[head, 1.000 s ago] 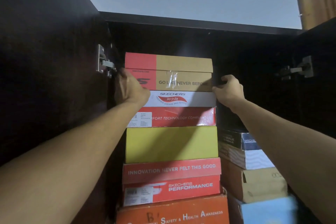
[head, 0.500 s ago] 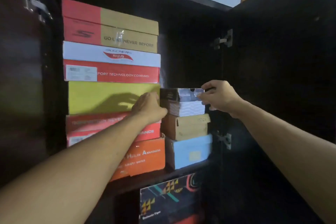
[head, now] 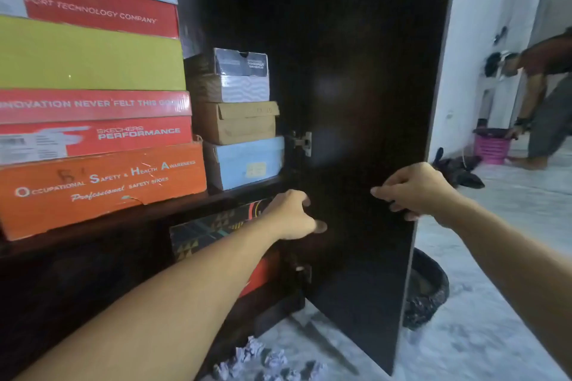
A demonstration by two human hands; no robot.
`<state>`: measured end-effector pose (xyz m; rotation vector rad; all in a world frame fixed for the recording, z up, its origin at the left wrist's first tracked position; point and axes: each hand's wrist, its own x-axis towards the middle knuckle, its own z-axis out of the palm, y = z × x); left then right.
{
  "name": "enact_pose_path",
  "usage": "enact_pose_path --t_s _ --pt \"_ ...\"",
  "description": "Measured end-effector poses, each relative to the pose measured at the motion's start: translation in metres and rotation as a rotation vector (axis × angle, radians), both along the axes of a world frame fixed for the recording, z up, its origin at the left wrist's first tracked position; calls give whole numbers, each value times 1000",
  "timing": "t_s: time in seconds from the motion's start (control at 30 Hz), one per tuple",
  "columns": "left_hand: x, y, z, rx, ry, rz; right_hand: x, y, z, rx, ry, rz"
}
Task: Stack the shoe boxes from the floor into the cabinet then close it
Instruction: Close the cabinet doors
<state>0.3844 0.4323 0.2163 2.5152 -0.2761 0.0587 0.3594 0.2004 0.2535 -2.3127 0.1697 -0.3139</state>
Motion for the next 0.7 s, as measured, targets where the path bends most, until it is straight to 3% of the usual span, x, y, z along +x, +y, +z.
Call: enact_pose_path --t_s 0.1,0.2,0.4,0.53,0.7 --pt "-2 -32 -21 -30 34 -41 -6 -30 -10 -94 61 -211" --pt "-3 -61 -36 -57 50 -62 -4 -51 -17 -93 -10 -286" --pt "-4 -95 -59 -72 39 -83 10 -49 -35 185 -105 -42" --pt "-3 -98 -75 -66 2 -65 10 -49 -34 315 -187 -10" --pt "-6 -81 -90 -134 9 -53 6 -40 -31 369 -112 167"
